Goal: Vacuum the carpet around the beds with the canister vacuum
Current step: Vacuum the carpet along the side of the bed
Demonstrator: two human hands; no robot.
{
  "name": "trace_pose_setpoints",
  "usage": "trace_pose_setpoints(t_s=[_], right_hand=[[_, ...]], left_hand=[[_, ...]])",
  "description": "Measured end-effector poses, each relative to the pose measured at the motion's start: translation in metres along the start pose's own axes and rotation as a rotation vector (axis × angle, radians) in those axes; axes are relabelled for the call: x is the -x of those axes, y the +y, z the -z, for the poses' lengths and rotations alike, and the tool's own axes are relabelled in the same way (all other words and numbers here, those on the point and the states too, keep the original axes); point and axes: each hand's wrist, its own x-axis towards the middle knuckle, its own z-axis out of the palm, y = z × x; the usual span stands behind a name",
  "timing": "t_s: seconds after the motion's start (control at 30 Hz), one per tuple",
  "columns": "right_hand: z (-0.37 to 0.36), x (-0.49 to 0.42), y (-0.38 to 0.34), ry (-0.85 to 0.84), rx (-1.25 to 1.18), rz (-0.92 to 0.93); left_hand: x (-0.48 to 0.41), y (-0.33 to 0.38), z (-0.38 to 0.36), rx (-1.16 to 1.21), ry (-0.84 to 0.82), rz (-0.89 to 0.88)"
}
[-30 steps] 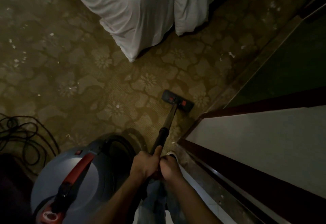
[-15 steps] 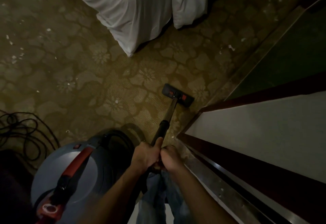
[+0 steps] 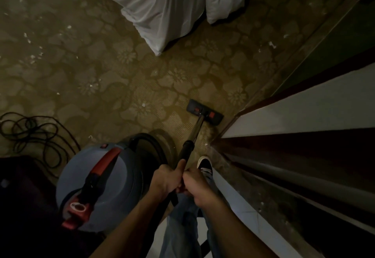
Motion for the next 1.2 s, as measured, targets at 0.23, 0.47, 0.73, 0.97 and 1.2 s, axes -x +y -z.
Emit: trace_pose_setpoints(t_s=[0.23,0.47,0.73,0.97,1.2], right_hand=[[-0.029,0.007,0.047,-0.035,-0.049,-0.014],[-0.035,0.011,0.089,-0.058,0.065,-0.056],[-0.043,0.021,0.146,-0.092,0.181,-0.114],[-0.057,0.033,0.178,-0.102,0.302,-0.108],[-0.06,0.024,0.176,-0.042,0.418,-0.056]], left_hand=[[0.029,-0.051,-0.008,-0.012,0.032,0.072],[0.055,-0.087,-0.035,0.009,0.005,0.119],[0.102,-0.124,-0.063,-0.002,0.048,0.14],[0.139,-0.147,-0.076,0.151,0.06,0.258],[0.135,-0.138,-0.072,0.257,0.139,0.304]])
